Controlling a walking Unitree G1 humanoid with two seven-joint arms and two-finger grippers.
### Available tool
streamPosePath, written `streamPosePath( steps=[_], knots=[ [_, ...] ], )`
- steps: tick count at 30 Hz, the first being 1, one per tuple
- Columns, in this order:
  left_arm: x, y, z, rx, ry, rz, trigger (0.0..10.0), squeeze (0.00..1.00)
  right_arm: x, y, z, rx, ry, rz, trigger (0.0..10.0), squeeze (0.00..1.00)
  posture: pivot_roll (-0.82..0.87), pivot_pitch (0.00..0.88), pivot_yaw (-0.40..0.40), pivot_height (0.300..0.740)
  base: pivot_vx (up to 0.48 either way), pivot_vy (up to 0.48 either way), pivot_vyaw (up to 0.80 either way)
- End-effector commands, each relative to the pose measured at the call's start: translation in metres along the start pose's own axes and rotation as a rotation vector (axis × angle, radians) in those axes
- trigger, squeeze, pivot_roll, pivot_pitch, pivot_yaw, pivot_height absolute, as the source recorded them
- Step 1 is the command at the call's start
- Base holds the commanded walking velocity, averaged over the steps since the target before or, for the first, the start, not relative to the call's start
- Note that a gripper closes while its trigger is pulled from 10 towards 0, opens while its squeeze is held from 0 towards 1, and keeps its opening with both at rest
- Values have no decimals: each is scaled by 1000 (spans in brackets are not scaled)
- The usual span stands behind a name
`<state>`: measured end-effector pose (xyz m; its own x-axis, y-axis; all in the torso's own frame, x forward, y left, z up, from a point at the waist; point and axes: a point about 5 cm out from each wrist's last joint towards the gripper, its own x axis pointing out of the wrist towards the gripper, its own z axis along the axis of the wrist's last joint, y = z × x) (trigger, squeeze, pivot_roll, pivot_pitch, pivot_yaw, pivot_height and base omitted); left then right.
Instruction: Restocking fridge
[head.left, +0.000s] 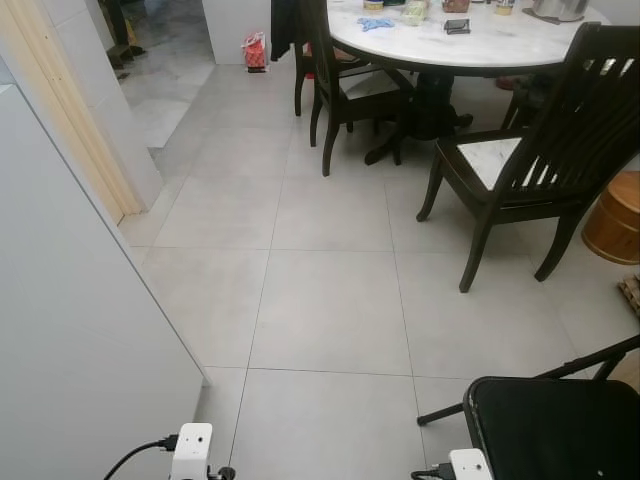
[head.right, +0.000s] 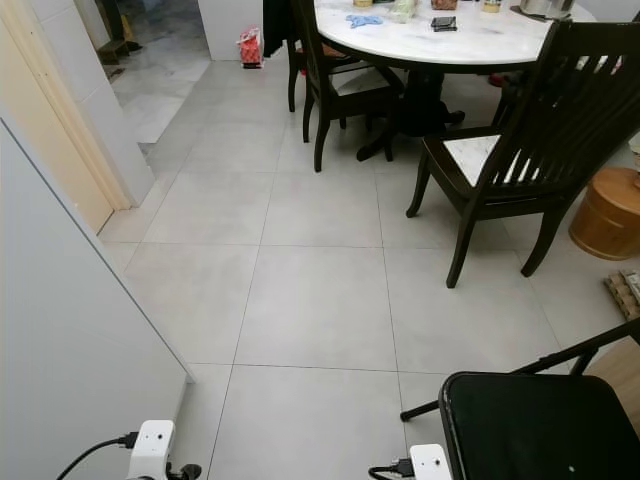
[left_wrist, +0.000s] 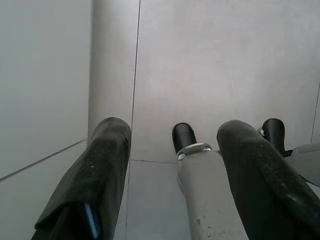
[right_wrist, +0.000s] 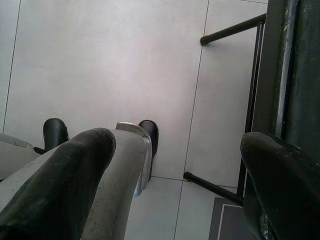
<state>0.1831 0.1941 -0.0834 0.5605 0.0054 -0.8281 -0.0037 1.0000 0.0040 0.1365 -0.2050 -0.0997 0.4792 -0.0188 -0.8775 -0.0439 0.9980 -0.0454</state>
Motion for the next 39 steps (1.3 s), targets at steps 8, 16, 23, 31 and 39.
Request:
streamPosePath(
  steps=[8, 16, 23, 31, 39],
  knots=[
    [6, -24, 19, -54, 40, 6, 10000, 0, 3, -26, 85, 298, -212, -11, 10000, 0, -140, 0, -53, 740, 0, 0, 0],
    [6, -24, 19, -55, 41, 5, 10000, 0, 3, -26, 85, 288, -206, -13, 10000, 0, -140, 0, -53, 740, 0, 0, 0],
    [6, -24, 19, -55, 41, 5, 10000, 0, 3, -26, 85, 288, -206, -13, 10000, 0, -140, 0, -53, 740, 0, 0, 0],
    [6, -24, 19, -55, 41, 5, 10000, 0, 3, -26, 85, 288, -206, -13, 10000, 0, -140, 0, -53, 740, 0, 0, 0],
    [6, -24, 19, -55, 41, 5, 10000, 0, 3, -26, 85, 288, -206, -13, 10000, 0, -140, 0, -53, 740, 0, 0, 0]
  ],
)
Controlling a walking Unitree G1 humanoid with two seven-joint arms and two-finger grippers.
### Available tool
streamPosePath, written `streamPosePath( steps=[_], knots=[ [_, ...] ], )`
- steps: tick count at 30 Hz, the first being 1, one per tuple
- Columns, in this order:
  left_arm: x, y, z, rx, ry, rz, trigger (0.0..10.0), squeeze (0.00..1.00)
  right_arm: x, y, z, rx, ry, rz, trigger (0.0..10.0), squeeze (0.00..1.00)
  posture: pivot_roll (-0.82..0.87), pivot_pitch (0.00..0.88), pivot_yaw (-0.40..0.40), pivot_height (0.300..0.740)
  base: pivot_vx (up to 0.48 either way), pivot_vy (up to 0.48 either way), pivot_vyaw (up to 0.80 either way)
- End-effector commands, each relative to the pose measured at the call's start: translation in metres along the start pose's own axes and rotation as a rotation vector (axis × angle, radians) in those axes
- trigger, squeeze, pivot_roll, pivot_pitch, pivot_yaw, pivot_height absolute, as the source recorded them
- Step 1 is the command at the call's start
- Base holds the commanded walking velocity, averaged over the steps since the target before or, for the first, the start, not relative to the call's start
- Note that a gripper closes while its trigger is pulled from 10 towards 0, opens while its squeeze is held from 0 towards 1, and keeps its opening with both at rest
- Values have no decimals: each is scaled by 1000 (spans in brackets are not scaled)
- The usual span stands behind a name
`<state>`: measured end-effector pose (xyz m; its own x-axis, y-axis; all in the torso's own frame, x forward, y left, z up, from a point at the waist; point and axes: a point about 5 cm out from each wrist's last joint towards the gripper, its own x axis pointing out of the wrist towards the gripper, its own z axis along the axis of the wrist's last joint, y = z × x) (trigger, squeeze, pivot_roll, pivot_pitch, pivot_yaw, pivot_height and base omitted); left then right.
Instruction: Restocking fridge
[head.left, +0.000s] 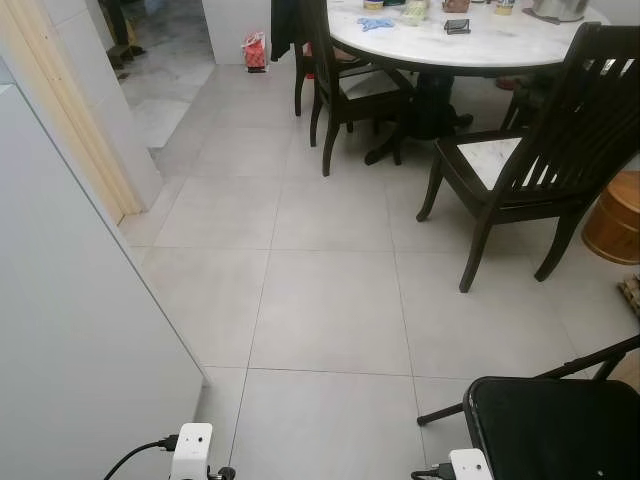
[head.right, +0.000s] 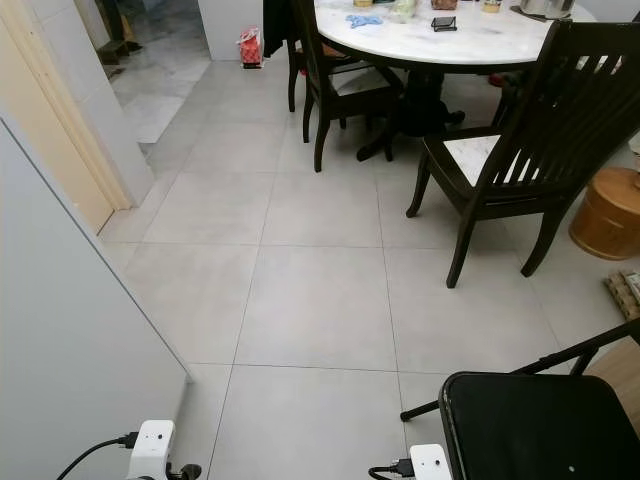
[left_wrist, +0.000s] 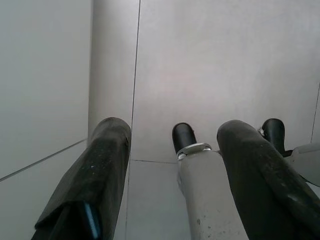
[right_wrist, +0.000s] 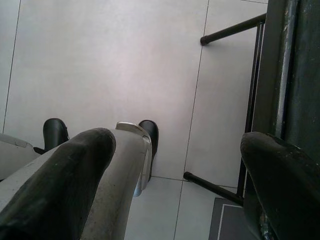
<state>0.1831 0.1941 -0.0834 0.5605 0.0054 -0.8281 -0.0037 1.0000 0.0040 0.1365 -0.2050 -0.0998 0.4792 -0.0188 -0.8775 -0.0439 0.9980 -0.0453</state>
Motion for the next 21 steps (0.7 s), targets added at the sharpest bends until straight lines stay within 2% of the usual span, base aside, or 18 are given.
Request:
streamPosePath(
  steps=[1, 12, 21],
  knots=[
    [6, -24, 19, -55, 41, 5, 10000, 0, 3, -26, 85, 288, -206, -13, 10000, 0, -140, 0, -53, 740, 0, 0, 0],
    [6, -21, 21, -55, 35, 6, 10000, 0, 3, -25, 87, 305, -219, 1, 10000, 0, -137, 0, -57, 740, 0, 0, 0],
    [6, -13, 25, -35, 20, 51, 10000, 0, 3, -22, 91, 328, -235, 14, 10000, 0, -111, 17, -24, 740, 0, 0, 0]
  ],
)
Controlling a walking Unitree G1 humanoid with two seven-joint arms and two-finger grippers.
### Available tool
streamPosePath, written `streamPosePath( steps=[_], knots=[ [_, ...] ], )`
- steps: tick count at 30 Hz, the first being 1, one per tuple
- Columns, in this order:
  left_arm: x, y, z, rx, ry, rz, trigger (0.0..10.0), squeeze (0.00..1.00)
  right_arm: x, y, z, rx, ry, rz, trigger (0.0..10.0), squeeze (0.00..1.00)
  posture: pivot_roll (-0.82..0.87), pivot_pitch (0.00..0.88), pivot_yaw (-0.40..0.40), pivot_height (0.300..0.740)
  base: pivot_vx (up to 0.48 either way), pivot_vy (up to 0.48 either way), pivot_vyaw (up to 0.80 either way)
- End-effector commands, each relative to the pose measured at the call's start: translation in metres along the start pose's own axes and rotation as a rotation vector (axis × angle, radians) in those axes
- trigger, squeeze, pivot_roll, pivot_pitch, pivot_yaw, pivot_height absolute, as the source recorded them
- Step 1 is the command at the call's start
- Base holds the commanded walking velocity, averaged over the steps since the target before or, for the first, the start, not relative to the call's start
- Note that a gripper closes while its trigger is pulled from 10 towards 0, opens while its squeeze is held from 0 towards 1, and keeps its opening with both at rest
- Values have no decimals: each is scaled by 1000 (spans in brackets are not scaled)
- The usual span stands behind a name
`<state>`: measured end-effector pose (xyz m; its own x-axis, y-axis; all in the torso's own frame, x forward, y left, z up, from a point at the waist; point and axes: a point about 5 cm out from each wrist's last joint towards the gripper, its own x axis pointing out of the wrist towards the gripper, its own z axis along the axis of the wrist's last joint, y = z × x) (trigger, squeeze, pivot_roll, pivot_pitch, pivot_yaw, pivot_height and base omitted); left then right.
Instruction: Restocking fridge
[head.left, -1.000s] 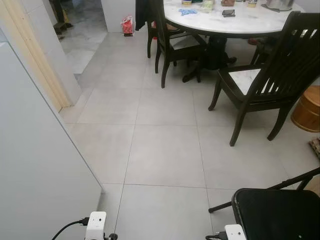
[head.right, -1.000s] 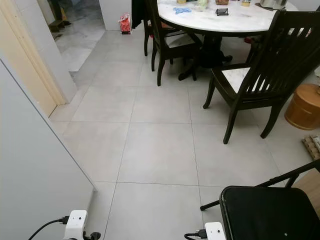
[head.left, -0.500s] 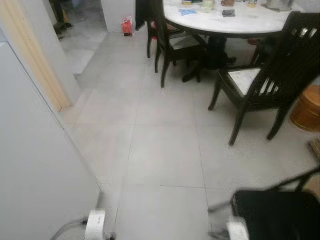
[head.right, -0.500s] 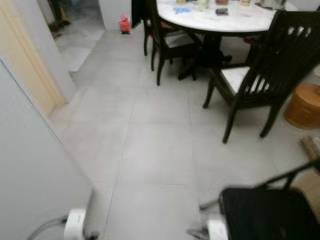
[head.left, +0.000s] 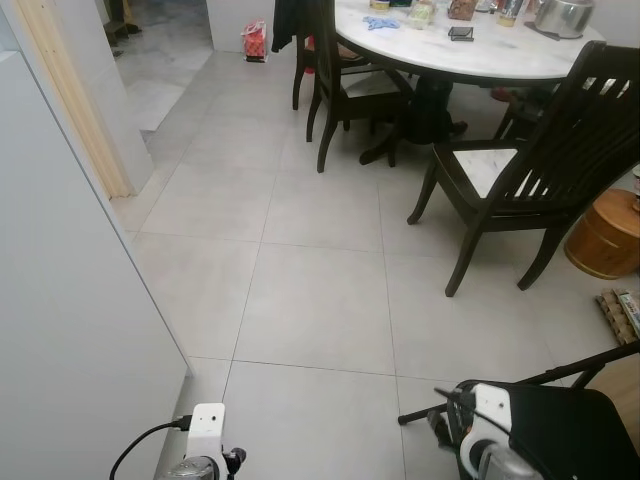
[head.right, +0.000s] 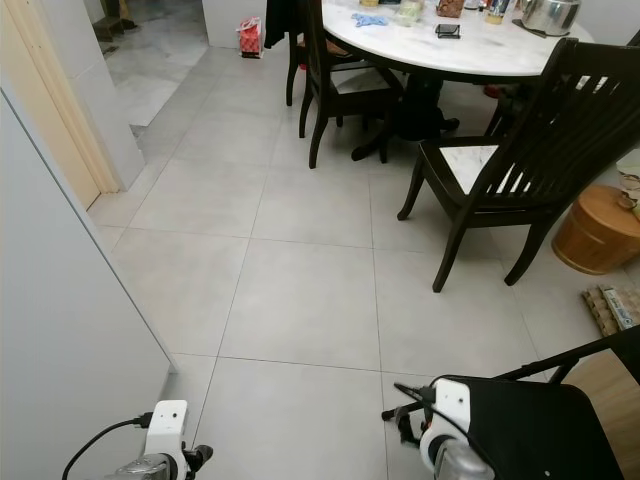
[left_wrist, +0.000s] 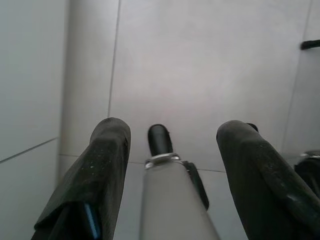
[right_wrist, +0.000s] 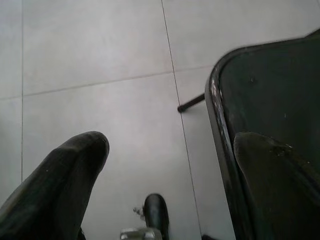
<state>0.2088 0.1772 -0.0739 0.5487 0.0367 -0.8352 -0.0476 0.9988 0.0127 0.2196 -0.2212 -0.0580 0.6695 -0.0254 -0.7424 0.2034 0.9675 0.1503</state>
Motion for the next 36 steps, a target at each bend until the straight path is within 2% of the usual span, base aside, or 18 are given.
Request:
streamPosePath(
  steps=[1, 8, 14, 20, 36],
  knots=[
    [0, 6, -1, -1, 4, 27, 10000, 0, 0, 1, -1, 14, -1, -2, 10000, 0, -111, 17, -24, 740, 0, 0, 0],
    [-1, 11, 1, -7, 0, 44, 10000, 0, 1, 10, -9, 12, 24, 18, 10000, 0, -97, 22, -13, 740, 0, 0, 0],
    [0, 10, 1, -17, 3, 46, 10000, 0, 0, 6, -7, -2, 6, 29, 10000, 0, -107, 21, -23, 740, 0, 0, 354],
    [0, 8, -1, -30, 9, 45, 10000, 0, -3, -7, -5, -15, 8, 6, 10000, 0, -120, 10, -36, 740, 0, 0, 800],
    [0, 9, 0, -27, 7, 40, 10000, 0, -2, -2, -6, -18, 12, 14, 10000, 0, -123, 13, -33, 740, 0, 0, 800]
  ],
)
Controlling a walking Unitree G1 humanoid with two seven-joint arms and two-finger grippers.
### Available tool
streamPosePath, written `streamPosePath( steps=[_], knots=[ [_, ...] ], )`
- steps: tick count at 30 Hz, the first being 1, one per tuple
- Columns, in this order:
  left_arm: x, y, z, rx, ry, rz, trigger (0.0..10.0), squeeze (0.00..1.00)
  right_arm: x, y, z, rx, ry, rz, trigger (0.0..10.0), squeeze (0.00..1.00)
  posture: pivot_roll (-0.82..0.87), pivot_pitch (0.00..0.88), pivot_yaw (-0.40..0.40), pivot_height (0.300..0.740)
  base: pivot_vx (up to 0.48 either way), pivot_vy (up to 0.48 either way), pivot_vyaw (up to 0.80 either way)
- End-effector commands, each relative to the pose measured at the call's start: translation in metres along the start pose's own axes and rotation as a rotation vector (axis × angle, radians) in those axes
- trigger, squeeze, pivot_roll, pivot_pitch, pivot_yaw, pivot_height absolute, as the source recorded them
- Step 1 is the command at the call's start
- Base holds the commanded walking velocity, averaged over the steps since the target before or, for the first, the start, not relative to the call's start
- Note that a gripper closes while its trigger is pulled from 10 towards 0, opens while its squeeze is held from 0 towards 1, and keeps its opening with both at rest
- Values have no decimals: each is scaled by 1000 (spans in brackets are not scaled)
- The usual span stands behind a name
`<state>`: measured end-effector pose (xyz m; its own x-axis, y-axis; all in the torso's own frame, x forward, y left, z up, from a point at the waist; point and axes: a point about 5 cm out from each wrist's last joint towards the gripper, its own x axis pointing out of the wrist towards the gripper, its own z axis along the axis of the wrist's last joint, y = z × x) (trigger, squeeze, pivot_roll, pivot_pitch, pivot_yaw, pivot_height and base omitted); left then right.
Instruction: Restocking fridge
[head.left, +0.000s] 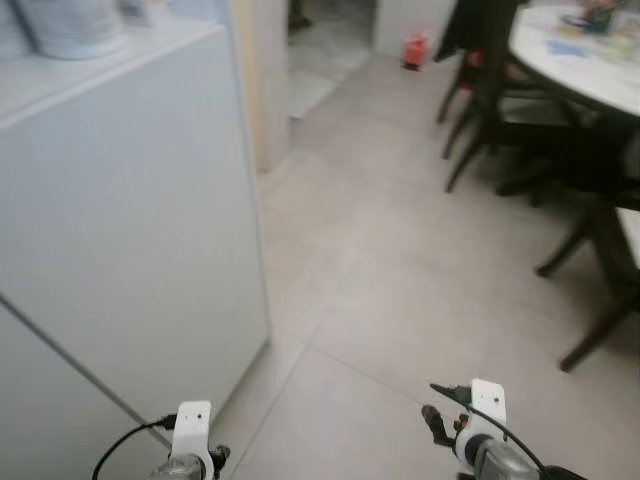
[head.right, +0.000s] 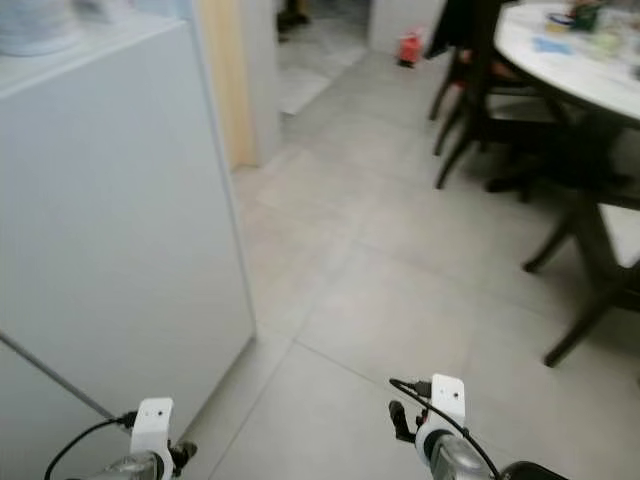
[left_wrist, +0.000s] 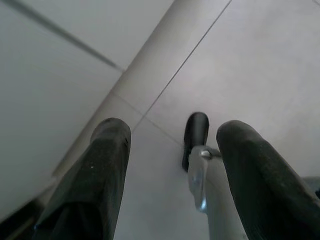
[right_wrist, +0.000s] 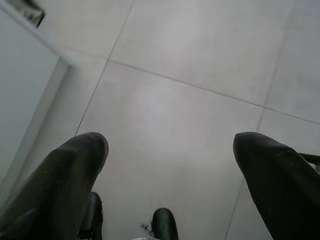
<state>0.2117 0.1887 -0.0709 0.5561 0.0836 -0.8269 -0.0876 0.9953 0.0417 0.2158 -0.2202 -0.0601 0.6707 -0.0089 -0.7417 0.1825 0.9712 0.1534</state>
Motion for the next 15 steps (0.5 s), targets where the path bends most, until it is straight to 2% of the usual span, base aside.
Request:
streamPosePath(
  steps=[1, 15],
  knots=[
    [0, -2, -5, -10, 20, -5, 10000, 0, -1, -1, -2, -4, 11, 0, 10000, 0, -123, 13, -33, 740, 0, 0, 800],
    [0, -2, -4, -10, 18, -7, 10000, 0, 0, -1, -2, -8, 14, 3, 10000, 0, -127, 17, -31, 740, 0, 0, 800]
  ],
)
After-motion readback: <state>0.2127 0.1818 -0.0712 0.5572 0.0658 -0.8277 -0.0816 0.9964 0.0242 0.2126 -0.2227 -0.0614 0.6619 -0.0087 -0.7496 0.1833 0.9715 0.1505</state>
